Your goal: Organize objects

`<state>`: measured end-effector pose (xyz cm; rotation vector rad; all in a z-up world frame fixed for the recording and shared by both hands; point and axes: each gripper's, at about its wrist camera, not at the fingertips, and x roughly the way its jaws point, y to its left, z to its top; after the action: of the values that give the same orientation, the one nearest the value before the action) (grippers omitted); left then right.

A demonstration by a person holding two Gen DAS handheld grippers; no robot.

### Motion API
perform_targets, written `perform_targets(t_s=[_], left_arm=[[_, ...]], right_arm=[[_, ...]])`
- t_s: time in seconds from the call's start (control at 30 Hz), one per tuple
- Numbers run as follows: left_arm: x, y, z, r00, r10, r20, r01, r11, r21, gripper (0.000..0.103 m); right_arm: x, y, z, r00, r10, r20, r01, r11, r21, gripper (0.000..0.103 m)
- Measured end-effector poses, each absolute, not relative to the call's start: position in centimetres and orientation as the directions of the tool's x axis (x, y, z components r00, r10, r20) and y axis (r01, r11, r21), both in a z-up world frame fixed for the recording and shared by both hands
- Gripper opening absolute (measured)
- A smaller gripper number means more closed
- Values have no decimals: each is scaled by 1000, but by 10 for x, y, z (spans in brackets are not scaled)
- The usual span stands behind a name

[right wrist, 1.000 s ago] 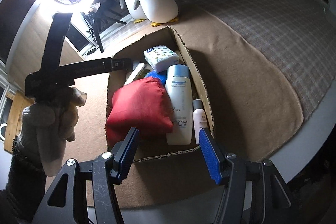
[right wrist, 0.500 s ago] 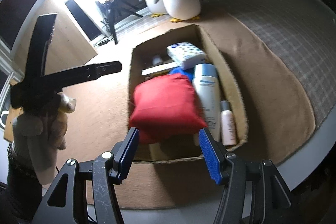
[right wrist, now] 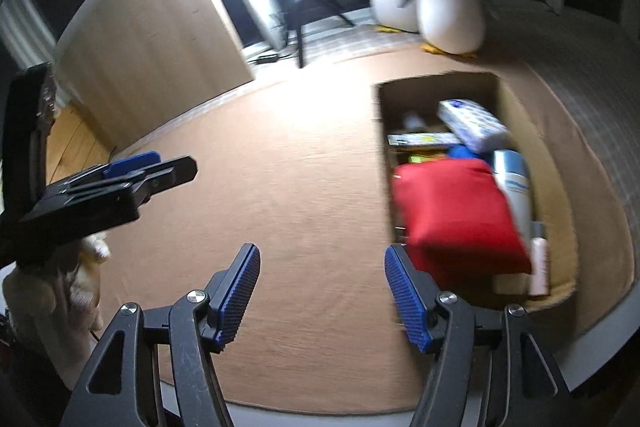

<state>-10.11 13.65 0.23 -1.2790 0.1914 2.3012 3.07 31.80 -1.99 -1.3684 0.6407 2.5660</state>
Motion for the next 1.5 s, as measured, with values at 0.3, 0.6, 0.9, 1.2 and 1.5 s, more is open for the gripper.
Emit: perform_targets(t_s=[0.3,0.6,0.9,1.2,1.5], left_arm=[[-79,47,6,-491,297,-819,-379,-919,-106,82],[-53,-17,-14,-499,230,-836,-243,-963,-119,87],[-42,-47,-27,-503,209,-839,-164,-976,-145,89],[-45,-41,-26,-500,202,-842,-178,-976,-128,89],[-46,-34,-28,-500,191,-845,-181,-977,-114,89]], right_arm=[[-2,255,-16,-569,-95,-817,-232,-935,270,68],[-18,210,-14,-579,-61,-813,-186,-961,204,71],[-23,185,-19,-581,-77,-810,-148,-969,198,72],[-23,180,-21,-585,-70,-808,-138,-973,184,72],[-20,184,-21,-586,-67,-807,-146,-971,187,72]])
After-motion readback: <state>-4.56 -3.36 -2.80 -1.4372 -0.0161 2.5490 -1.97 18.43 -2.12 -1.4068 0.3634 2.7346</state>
